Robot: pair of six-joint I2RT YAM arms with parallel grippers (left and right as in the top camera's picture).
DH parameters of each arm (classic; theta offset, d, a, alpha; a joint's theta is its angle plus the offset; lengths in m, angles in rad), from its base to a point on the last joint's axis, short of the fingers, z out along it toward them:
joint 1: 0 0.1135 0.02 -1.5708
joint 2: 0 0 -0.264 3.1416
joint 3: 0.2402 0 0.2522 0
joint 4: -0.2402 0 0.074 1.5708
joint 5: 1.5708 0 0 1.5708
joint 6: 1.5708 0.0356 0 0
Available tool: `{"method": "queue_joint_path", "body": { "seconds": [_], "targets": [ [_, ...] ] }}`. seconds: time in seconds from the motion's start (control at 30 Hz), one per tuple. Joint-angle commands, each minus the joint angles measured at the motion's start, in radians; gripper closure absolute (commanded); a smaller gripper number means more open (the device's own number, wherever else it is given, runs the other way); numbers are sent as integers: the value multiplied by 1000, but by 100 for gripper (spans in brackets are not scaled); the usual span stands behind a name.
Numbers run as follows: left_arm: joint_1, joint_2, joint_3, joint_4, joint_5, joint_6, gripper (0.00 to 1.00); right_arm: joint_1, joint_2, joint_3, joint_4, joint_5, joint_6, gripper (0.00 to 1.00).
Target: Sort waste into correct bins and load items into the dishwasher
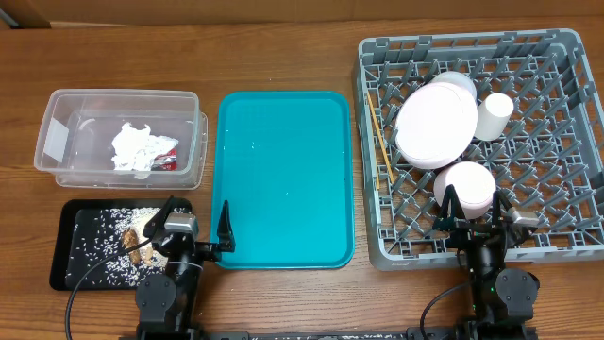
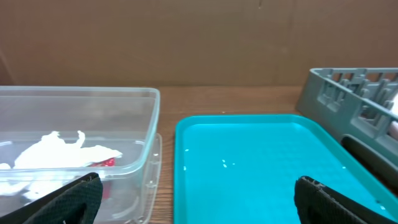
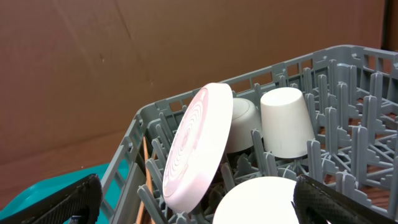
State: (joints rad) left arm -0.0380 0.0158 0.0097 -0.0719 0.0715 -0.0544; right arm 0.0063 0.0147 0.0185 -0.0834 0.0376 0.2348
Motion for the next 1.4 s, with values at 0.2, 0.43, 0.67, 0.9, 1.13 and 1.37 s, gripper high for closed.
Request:
{"method": "queue_joint_path", "body": {
  "seconds": [0.2,0.43,0.67,0.9,1.13,1.37],
  "targets": [
    [51,-12,-5,-2,-23,30,0,-4,-12,-11,3,5,-6,0],
    [51,-12,-5,-2,-23,30,0,-4,-12,-11,3,5,-6,0],
    [51,-12,-5,-2,-23,30,0,-4,-12,-11,3,5,-6,0],
    [51,-11,-5,-2,-23,30,0,-4,-12,-11,3,5,-6,0],
    [51,-11,-5,-2,-23,30,0,-4,-12,-11,3,5,-6,0],
    [51,-11,-5,-2,-23,30,0,-5,-12,-10,8,53,-59,0]
  ]
}}
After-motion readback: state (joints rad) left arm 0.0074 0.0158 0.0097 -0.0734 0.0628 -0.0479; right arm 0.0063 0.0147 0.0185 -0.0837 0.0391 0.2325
